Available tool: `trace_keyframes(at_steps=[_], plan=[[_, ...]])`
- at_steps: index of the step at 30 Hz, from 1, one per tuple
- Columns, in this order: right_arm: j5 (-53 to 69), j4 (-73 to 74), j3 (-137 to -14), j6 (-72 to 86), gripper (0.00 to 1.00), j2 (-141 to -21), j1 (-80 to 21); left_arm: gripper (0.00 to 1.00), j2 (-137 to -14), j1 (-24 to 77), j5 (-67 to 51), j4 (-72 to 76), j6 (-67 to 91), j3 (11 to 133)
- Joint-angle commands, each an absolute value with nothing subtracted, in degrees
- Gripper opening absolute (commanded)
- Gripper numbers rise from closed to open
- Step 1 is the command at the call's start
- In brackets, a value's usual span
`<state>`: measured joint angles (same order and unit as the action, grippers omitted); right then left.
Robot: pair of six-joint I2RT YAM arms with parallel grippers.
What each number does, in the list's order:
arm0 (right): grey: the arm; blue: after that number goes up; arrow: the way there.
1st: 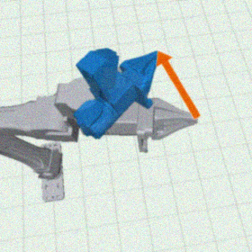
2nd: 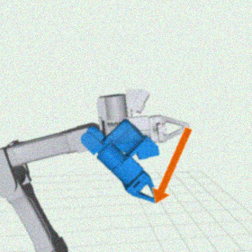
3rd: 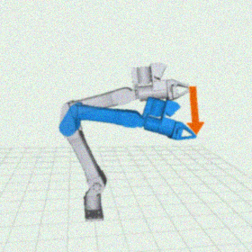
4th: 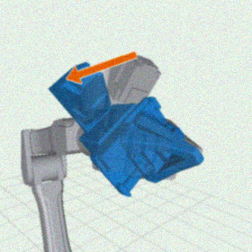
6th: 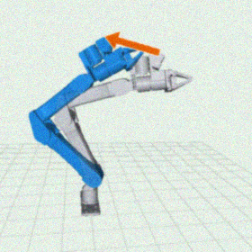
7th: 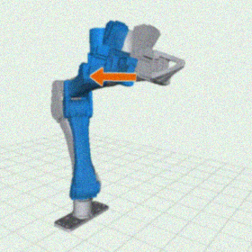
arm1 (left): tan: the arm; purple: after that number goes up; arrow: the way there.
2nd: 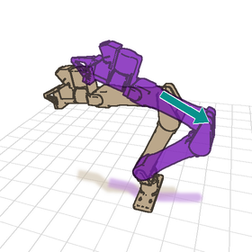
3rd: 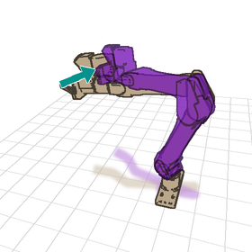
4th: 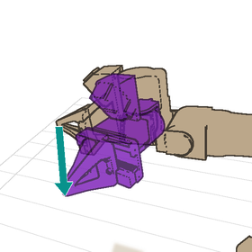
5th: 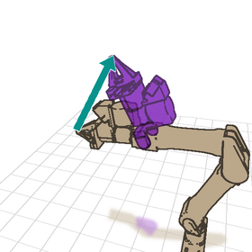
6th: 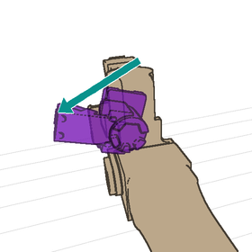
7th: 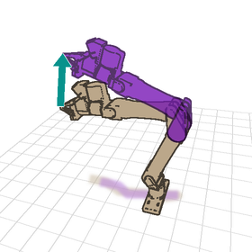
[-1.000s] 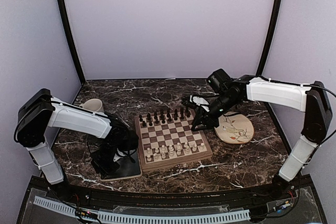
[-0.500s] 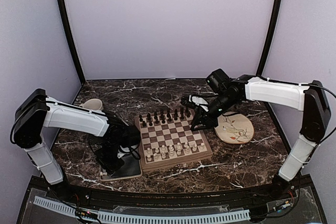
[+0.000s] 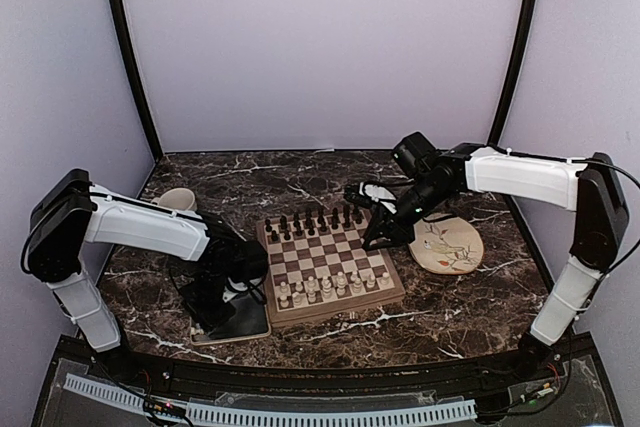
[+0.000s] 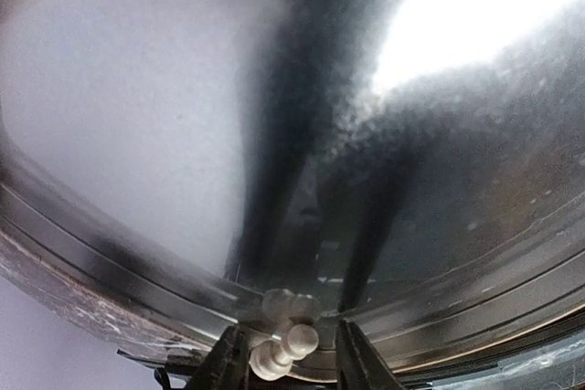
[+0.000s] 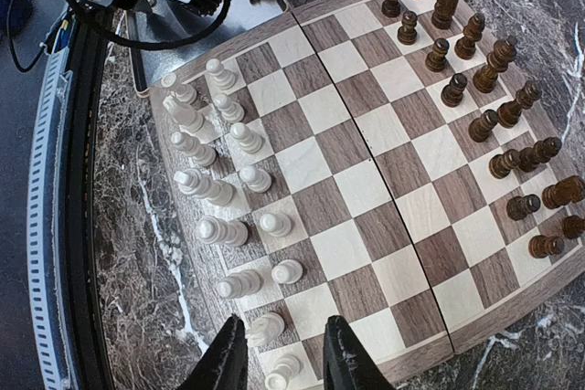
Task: Set up the chess pieces on the board
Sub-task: Pick up the pawn from the storage box.
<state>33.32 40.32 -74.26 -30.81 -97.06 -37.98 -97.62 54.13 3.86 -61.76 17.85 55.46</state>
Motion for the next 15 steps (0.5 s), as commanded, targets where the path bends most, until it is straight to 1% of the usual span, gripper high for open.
trace_keyframes(at_steps=[1, 7, 15], plan=[[34.61, 40.00, -76.03, -30.28, 0.30, -97.90, -37.81, 0.35, -98.18, 54.40, 4.84, -68.21, 21.28, 56.55], [35.12, 40.02, -76.10, -30.25, 0.30, -98.18, -37.84, 0.31, -98.09, 54.40, 3.73, -67.51, 21.39, 55.13], [34.61, 39.94, -75.70, -30.36, 0.30, -97.71, -37.93, 0.28, -101.42, 54.40, 2.72, -66.33, 20.24, 55.24]])
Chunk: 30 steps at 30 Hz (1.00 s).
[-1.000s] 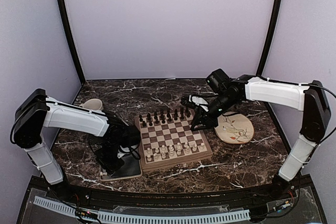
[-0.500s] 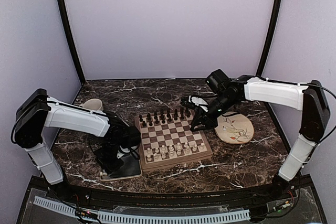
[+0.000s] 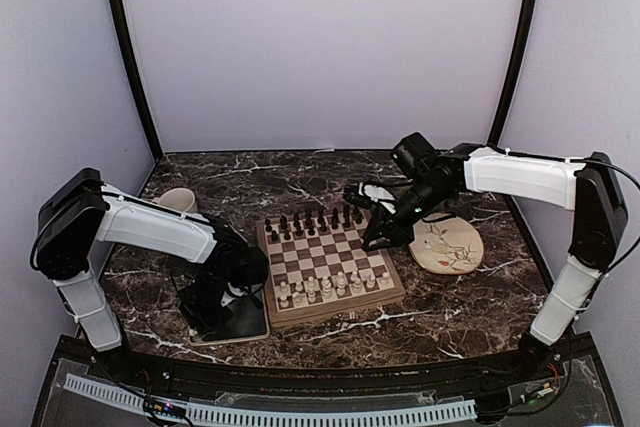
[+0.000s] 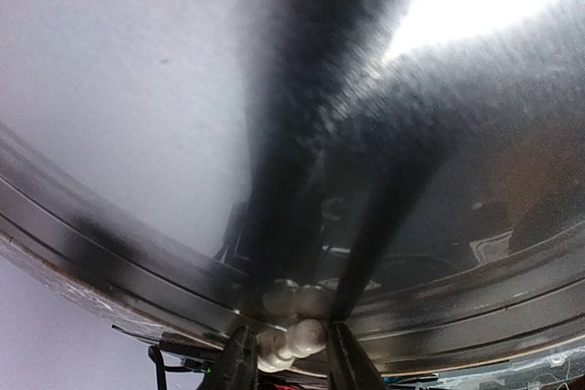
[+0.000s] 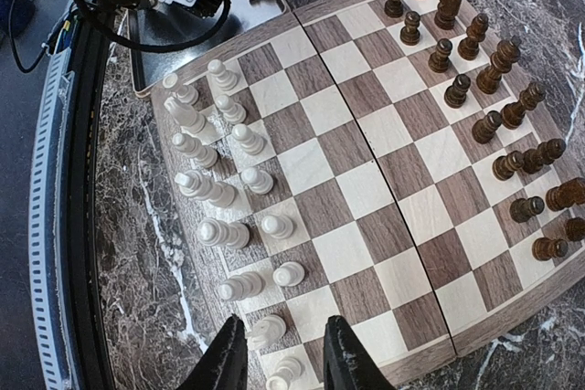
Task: Set up the chess pieces on the board
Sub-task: Pick up the pawn from the storage box.
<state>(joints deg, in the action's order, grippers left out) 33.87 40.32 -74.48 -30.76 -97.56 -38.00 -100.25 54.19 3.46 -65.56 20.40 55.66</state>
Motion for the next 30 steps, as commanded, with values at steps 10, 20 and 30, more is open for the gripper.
trace_keyframes(at_steps=[10, 20, 30], plan=[[34.14, 39.77, -75.30, -30.40, 0.30, -97.62, -37.88, 0.18, -101.78, 54.40, 0.65, -62.07, 18.93, 54.31], [33.28, 40.07, -75.69, -30.36, 0.30, -98.00, -38.28, 0.14, -99.96, 52.54, 1.92, -55.69, 20.05, 57.11], [32.66, 40.04, -75.68, -30.44, 0.30, -98.20, -38.82, 0.26, -95.85, 47.29, 0.27, -50.45, 23.87, 54.81]])
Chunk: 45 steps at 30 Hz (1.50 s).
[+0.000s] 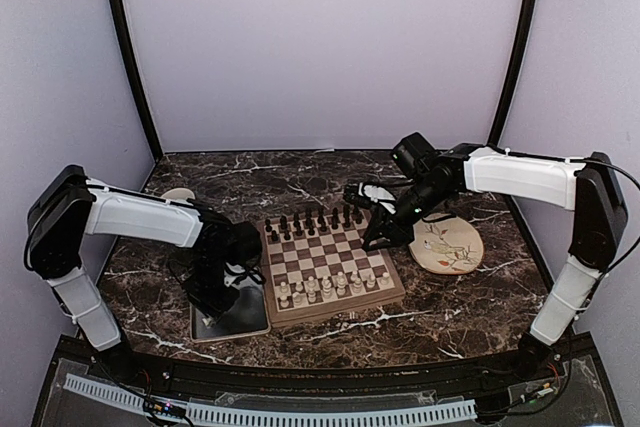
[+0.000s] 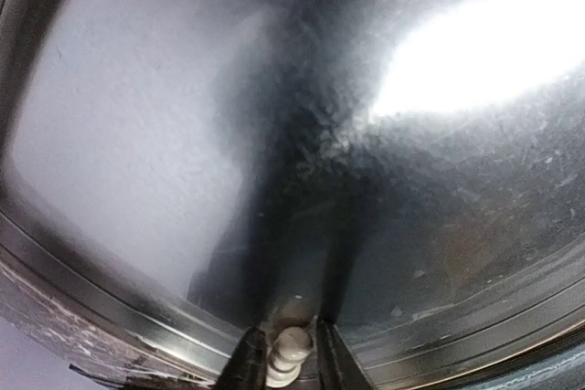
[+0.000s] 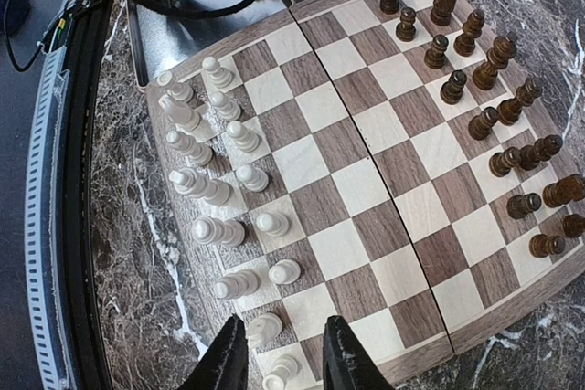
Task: Set up the chess pieces on the board
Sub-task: Pick up the pawn from the storage box.
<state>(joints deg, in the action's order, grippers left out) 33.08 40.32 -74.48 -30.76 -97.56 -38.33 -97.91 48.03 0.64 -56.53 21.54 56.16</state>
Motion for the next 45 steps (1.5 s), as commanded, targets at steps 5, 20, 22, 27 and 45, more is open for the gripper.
trace_keyframes(at_steps=[5, 20, 22, 27, 45], plan=[[32.80, 39.81, -75.72, -30.55, 0.30, -98.48, -39.02, 0.34, -93.60, 47.29, -0.73, -50.79, 26.03, 52.43], [32.85, 39.81, -76.02, -30.67, 0.30, -99.14, -40.07, 0.34, -88.98, 47.29, 0.64, -55.01, 26.89, 48.80], [32.76, 39.86, -75.89, -30.73, 0.30, -98.98, -40.10, 0.37, -88.36, 47.33, 0.77, -55.75, 26.73, 48.87], [32.66, 39.85, -75.85, -30.76, 0.30, -98.99, -40.25, 0.38, -85.83, 47.29, 1.27, -57.12, 27.16, 48.59], [32.60, 39.88, -75.78, -30.97, 0.30, -99.06, -40.61, 0.28, -91.09, 47.31, 2.43, -57.65, 28.86, 48.47]])
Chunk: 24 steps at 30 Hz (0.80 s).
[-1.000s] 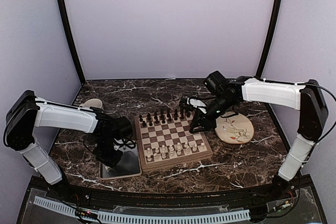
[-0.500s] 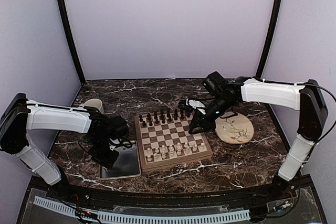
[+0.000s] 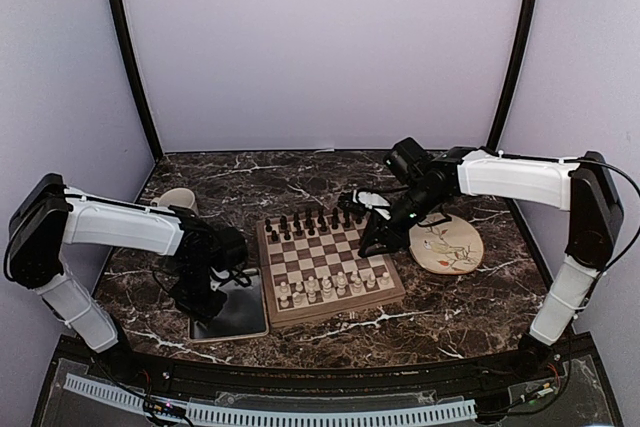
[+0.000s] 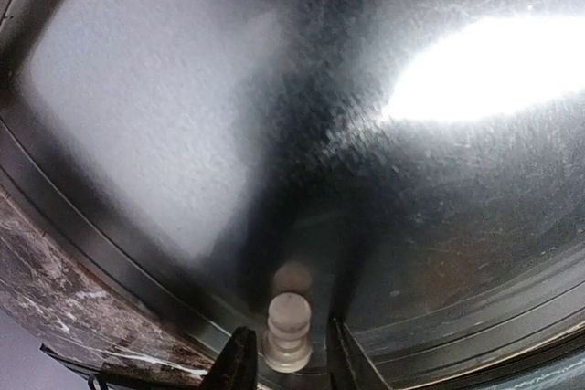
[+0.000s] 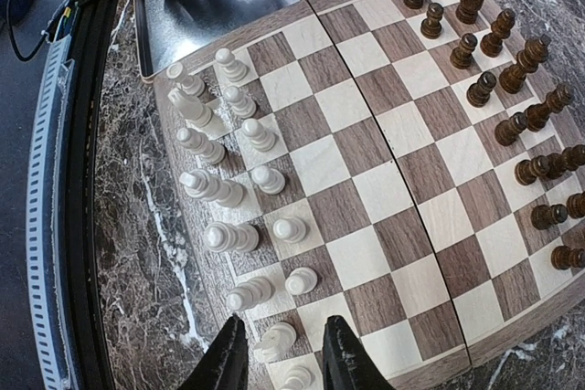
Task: Set up the chess pieces on the board
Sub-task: Pick up the pawn from the storage box.
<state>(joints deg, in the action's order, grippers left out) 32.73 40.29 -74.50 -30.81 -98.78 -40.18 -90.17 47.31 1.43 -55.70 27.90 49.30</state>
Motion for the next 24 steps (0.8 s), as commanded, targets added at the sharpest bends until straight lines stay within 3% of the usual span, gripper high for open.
trace_keyframes(at_steps=[1, 12, 18, 24], plan=[[32.56, 39.87, -75.76, -30.95, 0.29, -98.99, -40.61, 0.27, -91.29, 47.31, 2.31, -57.58, 28.77, 48.59], [32.82, 40.37, -76.49, -30.83, 0.29, -98.92, -40.61, 0.12, -90.42, 47.29, 2.40, -58.70, 26.80, 49.84], [33.91, 42.36, -79.21, -30.38, 0.29, -97.92, -40.03, 0.10, -82.70, 47.37, 2.38, -61.66, 22.62, 55.79], [39.20, 42.76, -83.72, -26.28, 0.29, -98.08, -36.61, 0.10, -77.97, 49.16, -0.85, -51.13, 11.67, 63.79]])
